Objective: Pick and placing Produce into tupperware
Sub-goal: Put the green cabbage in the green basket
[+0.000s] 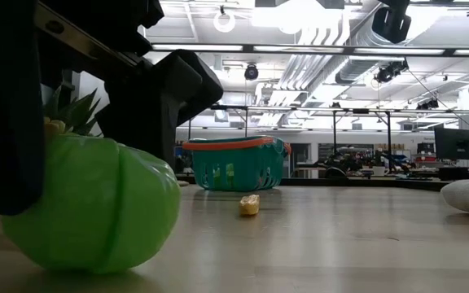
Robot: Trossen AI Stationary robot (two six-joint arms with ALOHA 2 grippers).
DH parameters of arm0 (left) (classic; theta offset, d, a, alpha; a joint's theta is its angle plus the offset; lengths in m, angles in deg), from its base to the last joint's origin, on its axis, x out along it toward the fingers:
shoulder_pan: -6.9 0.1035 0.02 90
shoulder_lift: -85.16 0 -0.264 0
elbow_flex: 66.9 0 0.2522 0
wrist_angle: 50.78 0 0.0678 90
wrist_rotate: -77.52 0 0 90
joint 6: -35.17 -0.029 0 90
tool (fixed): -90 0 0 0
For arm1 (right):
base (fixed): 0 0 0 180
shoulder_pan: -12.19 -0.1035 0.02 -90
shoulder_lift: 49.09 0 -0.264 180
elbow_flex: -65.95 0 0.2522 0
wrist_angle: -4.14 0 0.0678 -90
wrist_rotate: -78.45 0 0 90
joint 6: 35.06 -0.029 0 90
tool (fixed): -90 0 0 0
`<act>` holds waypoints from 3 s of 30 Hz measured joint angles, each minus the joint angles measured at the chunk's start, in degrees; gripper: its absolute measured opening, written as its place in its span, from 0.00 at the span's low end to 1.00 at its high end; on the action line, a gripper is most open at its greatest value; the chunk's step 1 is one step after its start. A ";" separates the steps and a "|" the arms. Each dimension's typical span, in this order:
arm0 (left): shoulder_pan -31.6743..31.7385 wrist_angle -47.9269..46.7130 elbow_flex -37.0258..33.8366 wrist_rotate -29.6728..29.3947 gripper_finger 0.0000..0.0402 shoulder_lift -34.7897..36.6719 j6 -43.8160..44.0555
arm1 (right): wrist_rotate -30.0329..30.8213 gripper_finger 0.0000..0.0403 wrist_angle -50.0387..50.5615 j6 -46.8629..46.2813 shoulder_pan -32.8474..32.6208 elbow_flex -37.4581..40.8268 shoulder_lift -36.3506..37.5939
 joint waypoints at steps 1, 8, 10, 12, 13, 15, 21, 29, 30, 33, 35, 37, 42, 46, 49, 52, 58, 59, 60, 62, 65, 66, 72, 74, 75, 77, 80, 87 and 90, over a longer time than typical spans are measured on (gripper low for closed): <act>0.00 0.00 0.00 -0.02 0.56 0.00 0.02 | 0.00 0.00 0.00 0.00 0.00 0.00 0.00; 0.00 0.02 0.00 -0.02 0.57 0.00 0.22 | -0.02 0.00 0.00 0.02 -0.02 0.00 0.00; 0.00 0.02 0.00 -0.02 0.57 0.00 0.22 | -0.01 0.00 0.00 0.00 -0.01 0.00 0.00; 0.00 0.02 0.00 -0.02 0.56 0.00 0.22 | 0.00 0.00 -0.02 0.14 0.00 0.00 0.00; 0.00 0.02 0.00 -0.02 0.56 0.00 0.24 | 0.00 0.00 -0.08 0.21 -0.02 0.00 -0.02; 0.00 -0.78 0.56 -0.07 0.56 0.00 0.22 | -0.02 0.00 -0.60 0.52 -0.01 0.01 -0.01; 0.70 -2.70 4.08 -2.90 0.57 0.00 0.15 | 0.00 0.00 -0.92 1.46 -0.01 0.00 -0.01; 4.51 -10.92 10.13 -4.63 0.57 0.00 0.04 | -0.01 0.00 -1.33 2.24 -0.01 0.00 1.52; 5.02 -11.91 10.75 -4.65 0.57 0.00 0.05 | 0.00 0.00 -1.32 2.60 -0.01 0.00 2.11; 6.45 -15.14 12.63 -4.63 0.57 0.00 0.06 | 0.00 0.00 -1.68 2.99 0.00 0.00 4.14; 7.34 -15.92 13.80 -4.61 0.57 0.00 0.07 | 0.00 0.00 -1.75 3.20 0.00 0.01 5.66; 8.15 -17.07 14.85 -4.61 0.57 0.00 0.06 | 0.02 0.00 -1.75 4.00 0.00 0.00 7.10; 10.39 -20.18 18.50 -4.59 0.57 0.00 0.02 | 0.39 0.00 -1.75 4.50 0.00 0.00 10.37; 12.73 -23.41 21.67 -4.56 0.57 0.00 0.00 | 1.08 0.00 -1.75 5.79 0.00 0.01 12.38; 15.07 -26.73 24.14 -4.57 0.57 0.00 0.01 | 1.81 0.00 -1.75 6.71 0.00 0.00 13.30; 17.62 -29.65 26.35 -4.57 0.57 0.00 -0.34 | 2.07 0.00 -1.73 7.08 0.00 0.00 13.64; 23.07 -35.00 30.22 -5.56 0.57 0.00 -0.94 | 2.06 0.00 -1.68 7.51 0.00 0.00 13.64; 23.93 -35.45 30.58 -5.98 0.57 0.02 -1.47 | 2.06 0.00 -1.68 7.54 0.00 0.02 13.62; 24.75 -35.82 30.93 -6.20 0.57 0.02 -1.97 | 2.06 0.00 -1.69 7.60 0.00 0.00 13.62; 26.42 -36.55 31.77 -6.55 0.57 0.00 -2.98 | 2.06 0.00 -1.68 7.95 0.00 0.00 13.62; 29.02 -37.07 33.11 -6.69 0.57 0.02 -4.29 | 2.26 0.00 -1.68 8.13 0.00 0.00 13.51; 29.85 -37.48 33.39 -6.70 0.57 0.02 -4.57 | 2.60 0.00 -1.68 8.15 0.00 0.00 13.51; 34.99 -38.63 34.03 -6.70 0.57 0.02 -6.14 | 4.48 0.00 -1.68 8.60 0.00 0.00 13.51; 36.82 -40.00 34.03 -6.75 0.57 0.02 -6.93 | 5.47 0.00 -1.68 8.59 0.00 0.00 13.51; 37.75 -40.74 34.03 -6.84 0.57 0.02 -7.43 | 5.83 0.00 -1.68 8.61 0.00 0.00 13.51; 39.49 -42.35 34.01 -7.16 0.57 0.02 -8.11 | 6.55 0.00 -1.68 8.59 0.00 0.00 13.51; 42.22 -42.82 34.01 -7.41 0.57 0.02 -9.46 | 8.21 0.00 -1.68 8.34 0.00 0.01 13.51; 48.92 -43.01 34.01 -7.38 0.57 0.02 -12.09 | 12.61 0.00 -1.70 5.44 0.00 0.00 13.51; 51.89 -42.45 34.01 -7.39 0.57 0.02 -12.66 | 14.09 0.00 -1.73 5.10 0.00 0.00 13.49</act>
